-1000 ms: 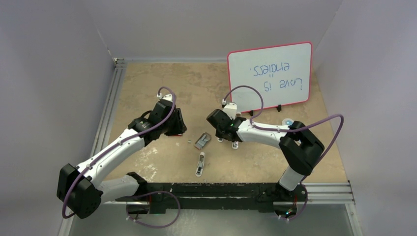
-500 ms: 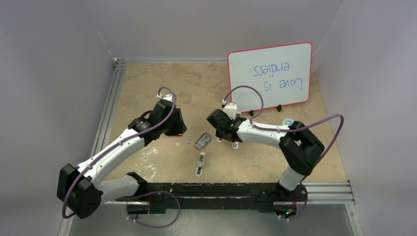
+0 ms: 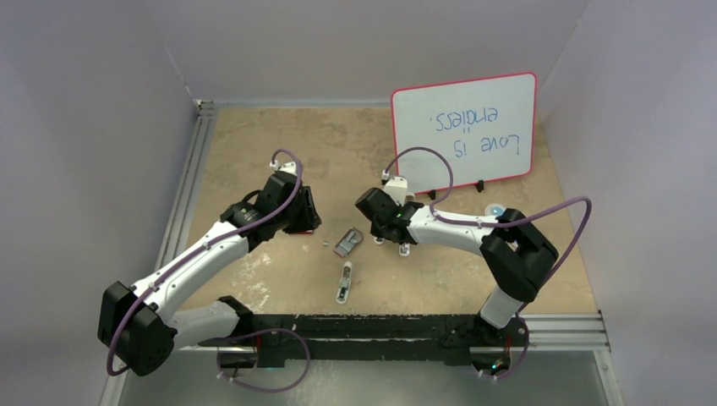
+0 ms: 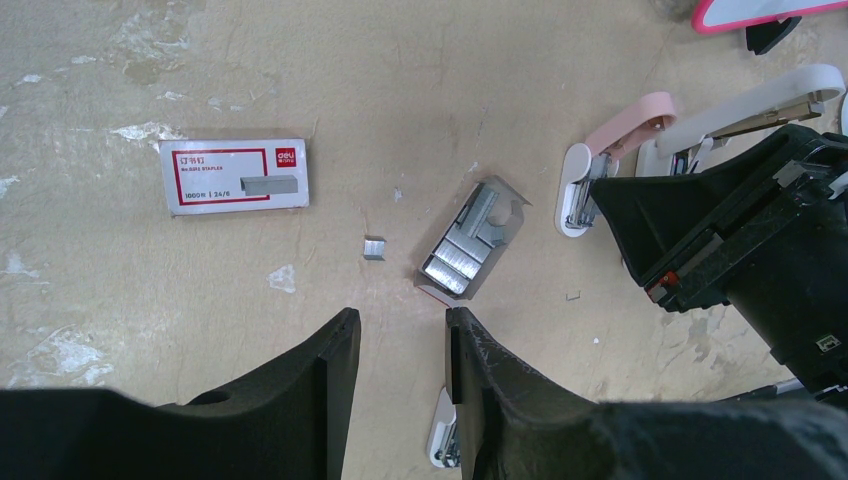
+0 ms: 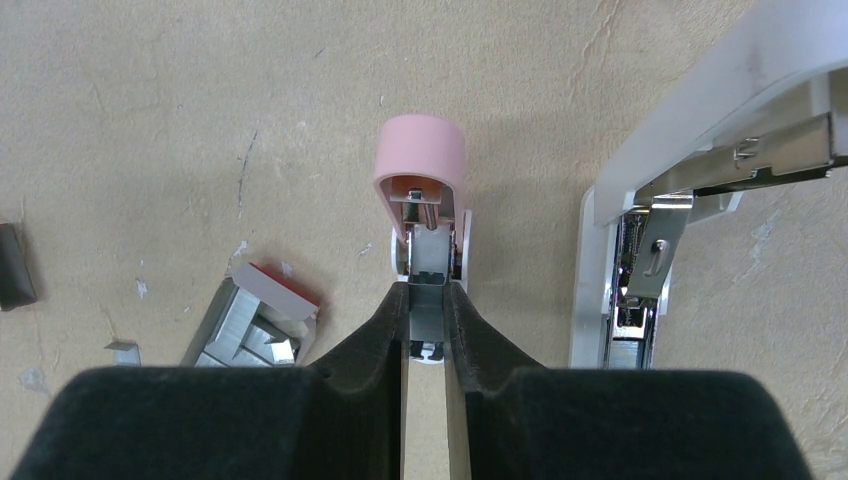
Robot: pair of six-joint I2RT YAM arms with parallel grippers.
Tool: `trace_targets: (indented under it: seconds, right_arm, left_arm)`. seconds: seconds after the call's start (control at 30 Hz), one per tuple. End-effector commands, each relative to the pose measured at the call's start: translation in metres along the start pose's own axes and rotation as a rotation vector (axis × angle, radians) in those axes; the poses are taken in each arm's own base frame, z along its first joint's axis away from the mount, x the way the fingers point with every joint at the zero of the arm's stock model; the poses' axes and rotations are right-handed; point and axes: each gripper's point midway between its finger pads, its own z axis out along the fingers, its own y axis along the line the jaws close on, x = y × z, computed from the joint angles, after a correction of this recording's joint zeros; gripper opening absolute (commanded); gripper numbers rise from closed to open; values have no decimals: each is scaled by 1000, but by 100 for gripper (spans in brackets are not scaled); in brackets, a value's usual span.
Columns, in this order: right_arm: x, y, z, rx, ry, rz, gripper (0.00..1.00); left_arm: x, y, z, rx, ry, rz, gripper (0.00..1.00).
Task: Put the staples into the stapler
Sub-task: Install the staple into the stapler, then adjust the staple in the stapler.
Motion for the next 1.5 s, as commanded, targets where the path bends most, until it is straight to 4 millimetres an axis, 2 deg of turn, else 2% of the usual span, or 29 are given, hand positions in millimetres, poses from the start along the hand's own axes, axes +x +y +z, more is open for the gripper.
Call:
trace_targets:
  seconds: [0.0,0.77,0.93,1.1,1.17,1.3,1.47]
  right_arm:
    - [-10,2,-4,-7,-37,22,11]
    - [4,-7,10,28,-12,-12,14]
    - [1,-5,4,19,-17,-14,21]
    - [-10,1,-5,5,-29,6,38]
    - [-15,4,-8,-6,-40,7,41]
    - [-25,11,-11,-32,-66,-2,39]
    - [-33,19,-10,-58,-92,-24,31]
  left_arm:
    - [-9,-2,1,14,-34,4,36]
    - [-8,-1,1,13,-31,5,36]
    - [-8,-1,1,12,-32,5,36]
    - [-8,-1,1,12,-32,4,36]
    - [-8,-1,1,13,-33,4,36]
    - [-9,-2,1,14,-34,4,36]
    - [-9,-2,0,14,-35,5,36]
